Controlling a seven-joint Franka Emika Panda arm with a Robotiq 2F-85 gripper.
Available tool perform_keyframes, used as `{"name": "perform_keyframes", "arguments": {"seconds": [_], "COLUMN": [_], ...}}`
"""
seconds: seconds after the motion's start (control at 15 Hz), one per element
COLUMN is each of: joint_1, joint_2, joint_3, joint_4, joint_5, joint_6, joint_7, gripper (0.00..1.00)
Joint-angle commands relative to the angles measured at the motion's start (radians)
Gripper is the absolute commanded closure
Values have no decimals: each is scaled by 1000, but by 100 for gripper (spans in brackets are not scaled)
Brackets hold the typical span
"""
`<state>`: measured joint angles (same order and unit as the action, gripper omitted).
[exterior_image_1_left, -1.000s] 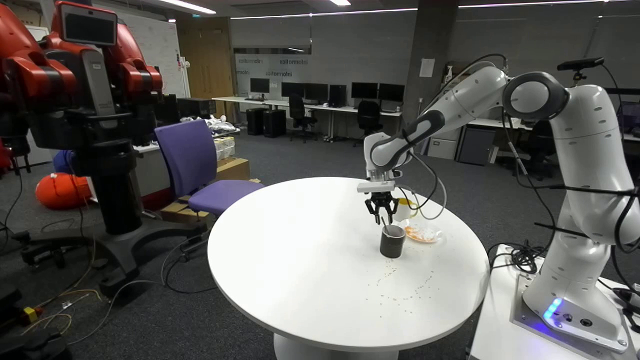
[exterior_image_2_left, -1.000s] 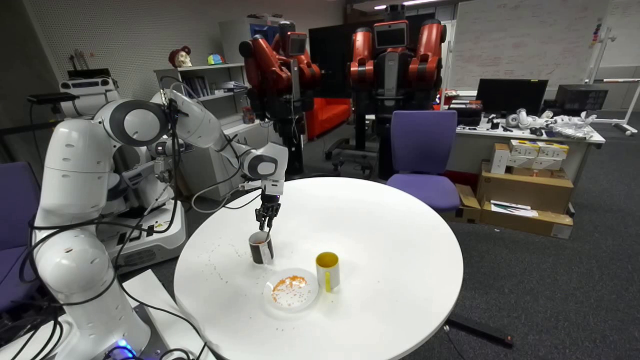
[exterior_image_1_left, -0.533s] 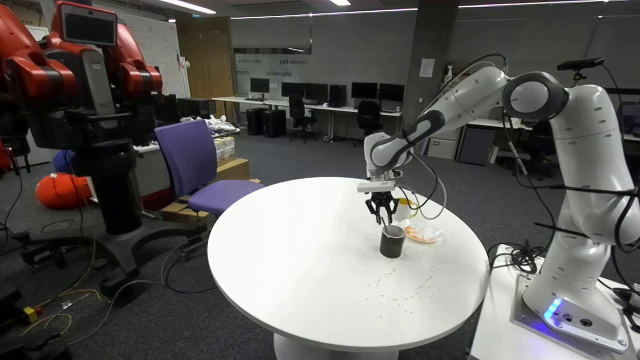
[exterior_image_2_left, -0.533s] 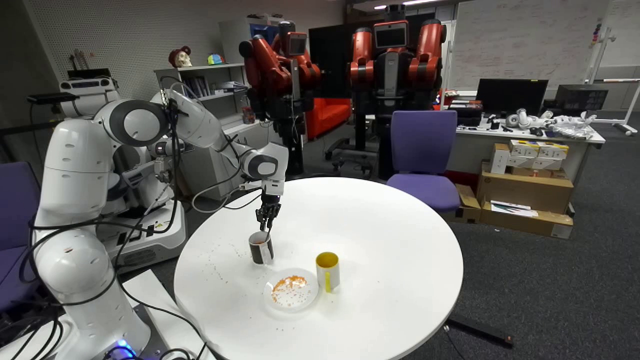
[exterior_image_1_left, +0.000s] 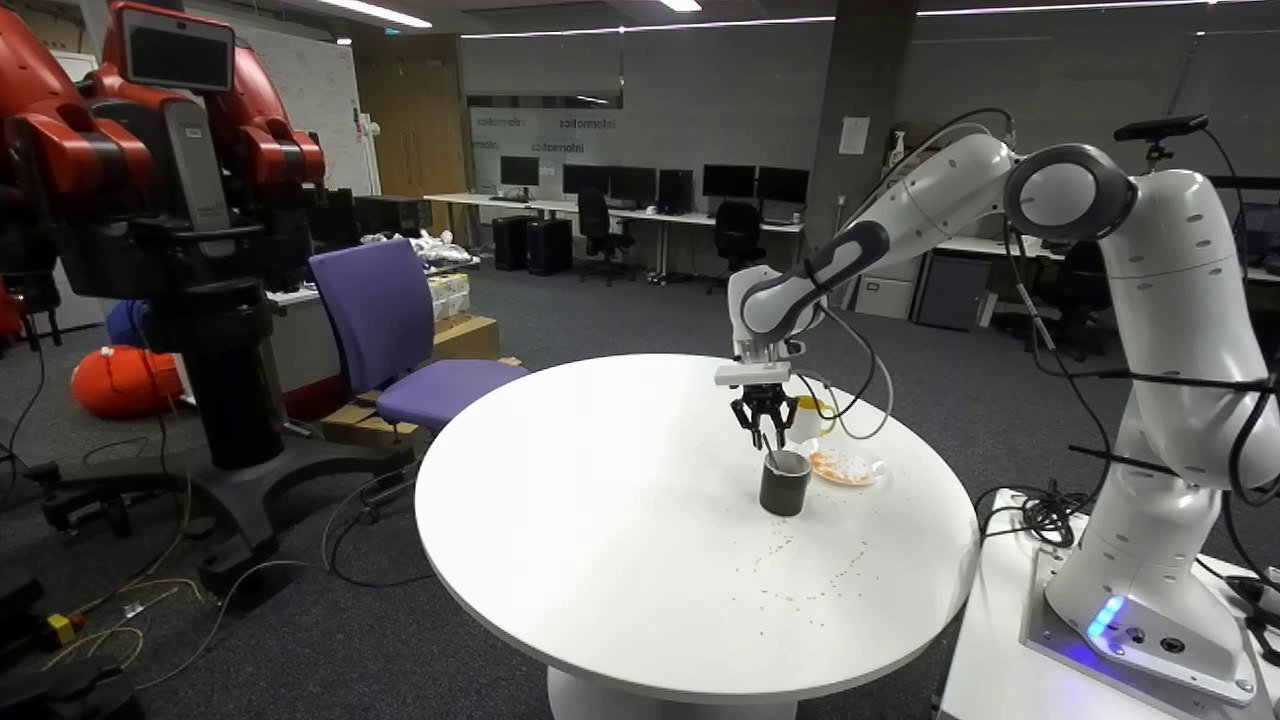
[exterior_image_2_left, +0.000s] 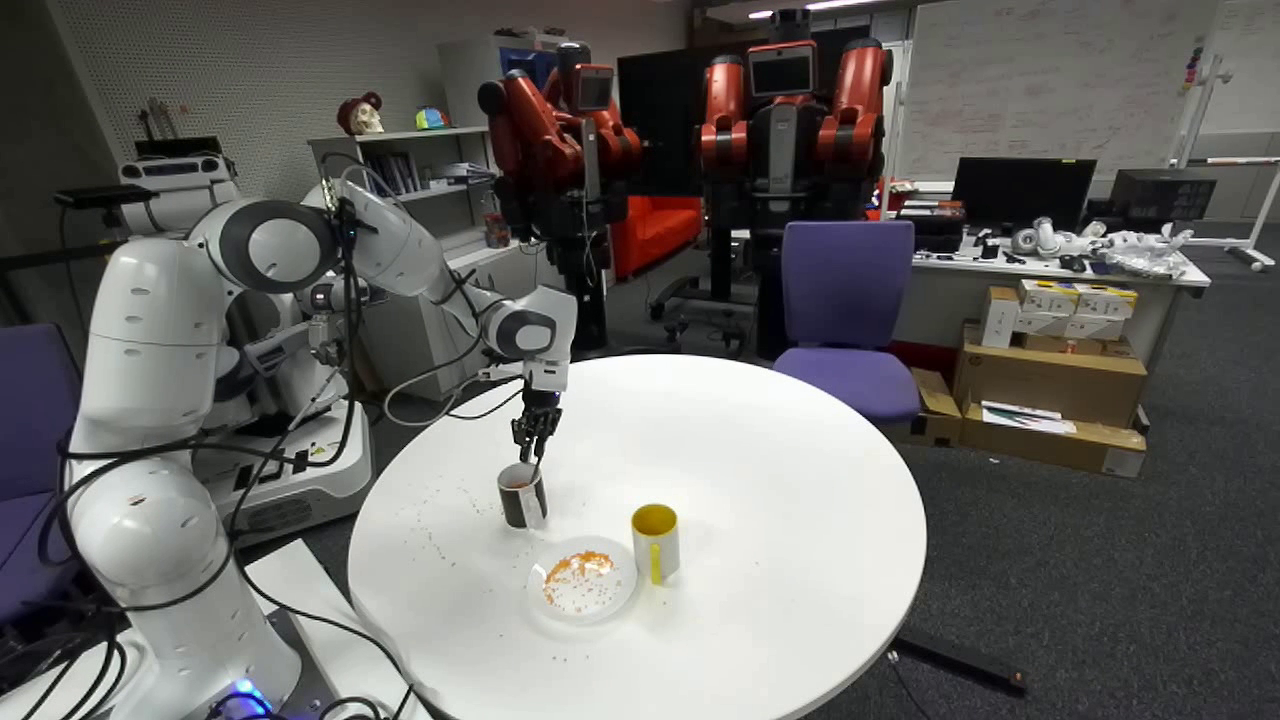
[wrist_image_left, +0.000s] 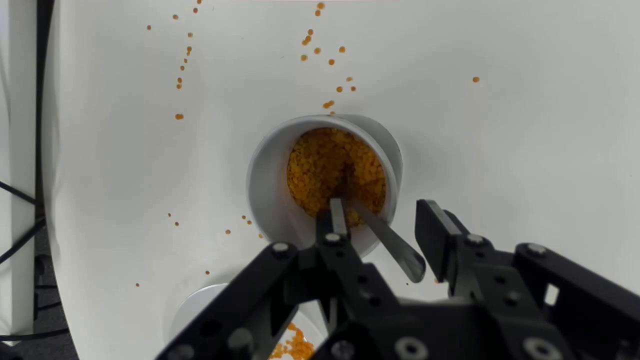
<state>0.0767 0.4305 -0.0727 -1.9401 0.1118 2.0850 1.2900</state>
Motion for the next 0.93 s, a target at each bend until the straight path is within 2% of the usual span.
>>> {"name": "perform_keyframes", "arguments": {"seconds": [0.0, 0.27, 0.6, 0.87], "joint_1": [-7, -9, -12, -15], "joint_2": [-21, -21, -17, -19], "joint_3": [0, -2, -6, -11], "joint_4": [-26, -28, -27, -29], "joint_5": [-9, -9, -9, -8], "joint_6": [34, 35, 35, 36], "joint_7": [-25, -26, -28, -28], "gripper": [52, 41, 46, 46]}}
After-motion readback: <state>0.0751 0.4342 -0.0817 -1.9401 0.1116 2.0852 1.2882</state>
